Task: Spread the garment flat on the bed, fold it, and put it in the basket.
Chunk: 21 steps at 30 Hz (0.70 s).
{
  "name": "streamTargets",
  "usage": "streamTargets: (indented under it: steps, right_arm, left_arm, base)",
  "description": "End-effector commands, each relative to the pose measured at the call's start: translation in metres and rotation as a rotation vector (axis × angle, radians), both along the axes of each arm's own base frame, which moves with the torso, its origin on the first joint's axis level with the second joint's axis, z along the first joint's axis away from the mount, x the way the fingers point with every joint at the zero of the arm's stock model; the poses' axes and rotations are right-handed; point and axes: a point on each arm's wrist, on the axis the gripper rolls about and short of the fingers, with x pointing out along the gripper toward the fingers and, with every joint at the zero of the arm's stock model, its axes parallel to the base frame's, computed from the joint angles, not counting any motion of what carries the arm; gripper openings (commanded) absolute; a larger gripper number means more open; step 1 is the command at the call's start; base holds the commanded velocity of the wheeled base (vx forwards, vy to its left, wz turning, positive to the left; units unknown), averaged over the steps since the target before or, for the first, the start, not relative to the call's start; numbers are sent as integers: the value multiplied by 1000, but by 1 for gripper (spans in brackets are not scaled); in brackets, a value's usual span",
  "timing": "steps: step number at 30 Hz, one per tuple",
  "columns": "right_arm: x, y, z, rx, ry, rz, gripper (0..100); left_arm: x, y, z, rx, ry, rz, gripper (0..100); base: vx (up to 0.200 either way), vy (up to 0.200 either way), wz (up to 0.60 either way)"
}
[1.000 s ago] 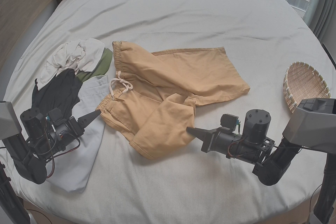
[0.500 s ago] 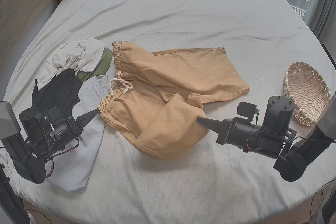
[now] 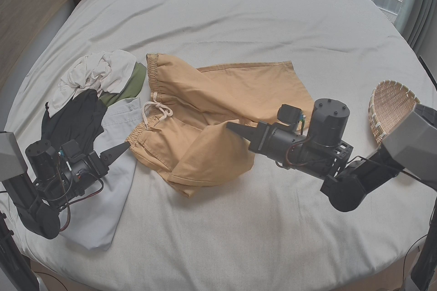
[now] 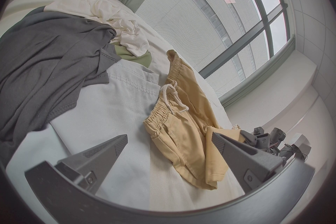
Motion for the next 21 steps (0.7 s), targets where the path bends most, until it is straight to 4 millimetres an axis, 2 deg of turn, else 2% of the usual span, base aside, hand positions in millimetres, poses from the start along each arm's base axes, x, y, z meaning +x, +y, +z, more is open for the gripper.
streamTargets:
  steps: [1, 4, 5, 9, 10, 14, 15, 16, 18, 21]
  right_arm:
    - [11, 16, -19, 3, 37, 22, 0]
    - [9, 17, -15, 33, 46, 30, 0]
    - [9, 17, -11, 55, 47, 31, 100]
    - [10, 10, -1, 116, 31, 16, 100]
    - [8, 3, 9, 127, 16, 4, 100]
    - [2, -29, 22, 125, 13, -56, 100]
    - [2, -29, 22, 125, 13, -56, 100]
    - [-1, -41, 21, 114, 33, -80, 100]
    - [-3, -52, 16, 100, 56, -108, 100]
    - [-10, -60, 8, 79, 92, -127, 100]
  left_arm:
    - [0, 0, -2, 0, 6, 3, 100]
    - [1, -1, -2, 0, 7, 1, 100]
    - [1, -1, -2, 0, 7, 1, 100]
    - [1, -1, -3, 0, 10, 1, 100]
    - [1, -1, -3, 0, 10, 1, 100]
    - [0, -1, -2, 0, 7, 1, 100]
    - [0, -1, -2, 0, 7, 1, 100]
    - [0, 0, -2, 1, 9, 4, 100]
    - [-1, 1, -3, 1, 12, 6, 100]
    - [-1, 1, -4, 3, 16, 7, 100]
  base:
    - [0, 0, 0]
    - [0, 0, 0]
    - [0, 0, 0]
    - [0, 0, 0]
    - [0, 0, 0]
    - [0, 0, 0]
    - [0, 0, 0]
    - [0, 0, 0]
    - [0, 0, 0]
    - [0, 0, 0]
